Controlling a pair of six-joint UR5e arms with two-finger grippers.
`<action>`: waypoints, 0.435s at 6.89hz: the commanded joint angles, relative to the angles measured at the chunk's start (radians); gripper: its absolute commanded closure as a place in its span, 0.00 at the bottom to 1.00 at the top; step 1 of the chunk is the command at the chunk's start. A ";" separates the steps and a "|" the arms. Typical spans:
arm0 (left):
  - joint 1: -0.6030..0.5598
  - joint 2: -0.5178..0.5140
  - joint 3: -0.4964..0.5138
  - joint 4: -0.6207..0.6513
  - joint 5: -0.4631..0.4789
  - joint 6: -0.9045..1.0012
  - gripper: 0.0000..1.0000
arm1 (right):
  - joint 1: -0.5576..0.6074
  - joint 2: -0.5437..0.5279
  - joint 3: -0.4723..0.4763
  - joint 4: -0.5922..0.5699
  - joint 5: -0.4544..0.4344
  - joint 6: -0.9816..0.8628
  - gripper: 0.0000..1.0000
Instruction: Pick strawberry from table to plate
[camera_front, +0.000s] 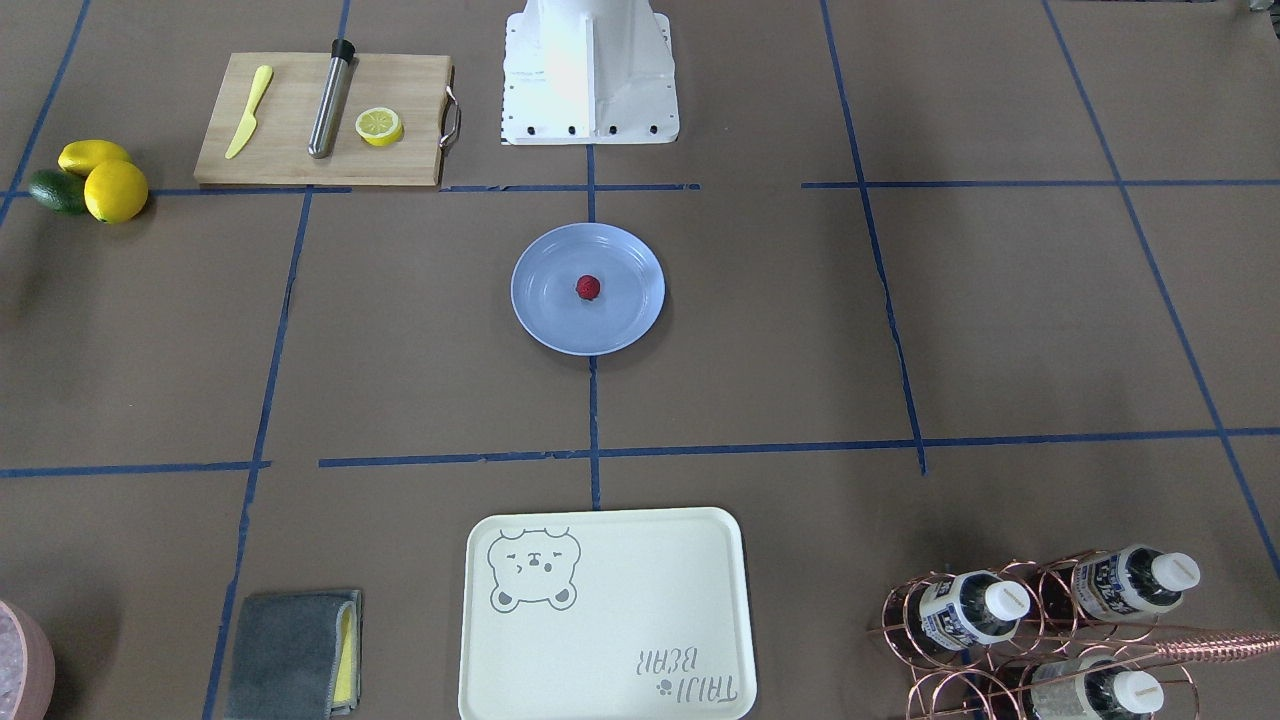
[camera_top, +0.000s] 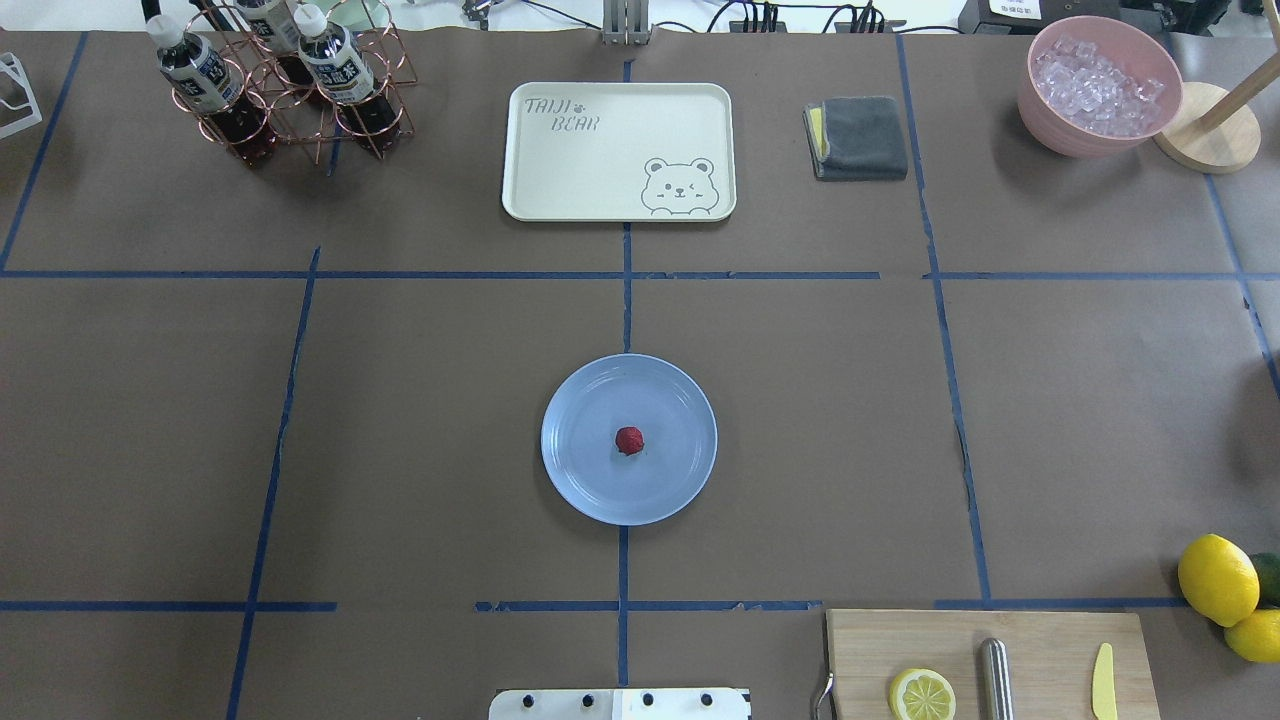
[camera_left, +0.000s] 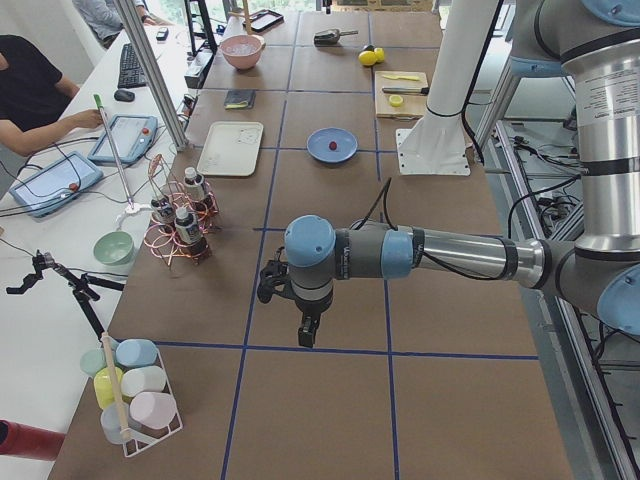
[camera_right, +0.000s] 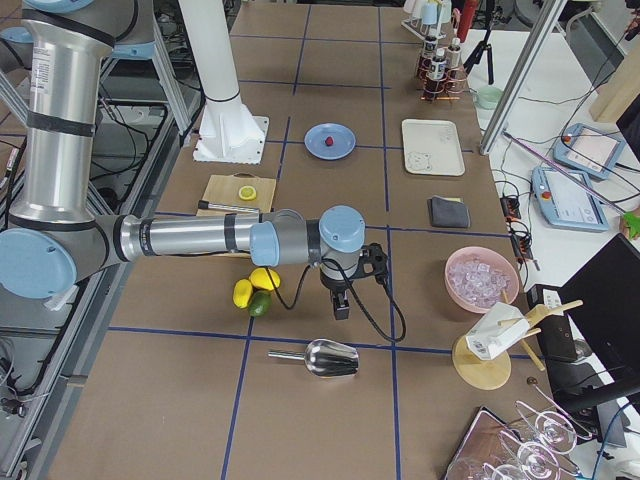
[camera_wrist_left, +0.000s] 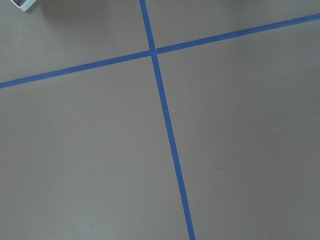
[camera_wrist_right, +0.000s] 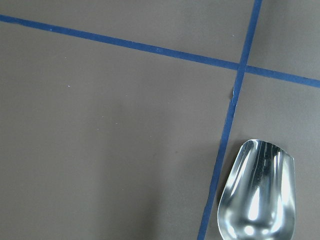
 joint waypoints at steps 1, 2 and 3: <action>0.001 0.004 0.012 -0.011 -0.007 0.000 0.00 | 0.001 -0.001 -0.001 -0.021 -0.005 -0.009 0.00; 0.002 0.004 0.024 -0.016 -0.007 0.000 0.00 | 0.001 -0.006 -0.002 -0.020 -0.005 -0.009 0.00; 0.001 0.003 0.013 -0.042 -0.008 -0.003 0.00 | -0.001 -0.011 -0.007 -0.015 -0.005 -0.003 0.00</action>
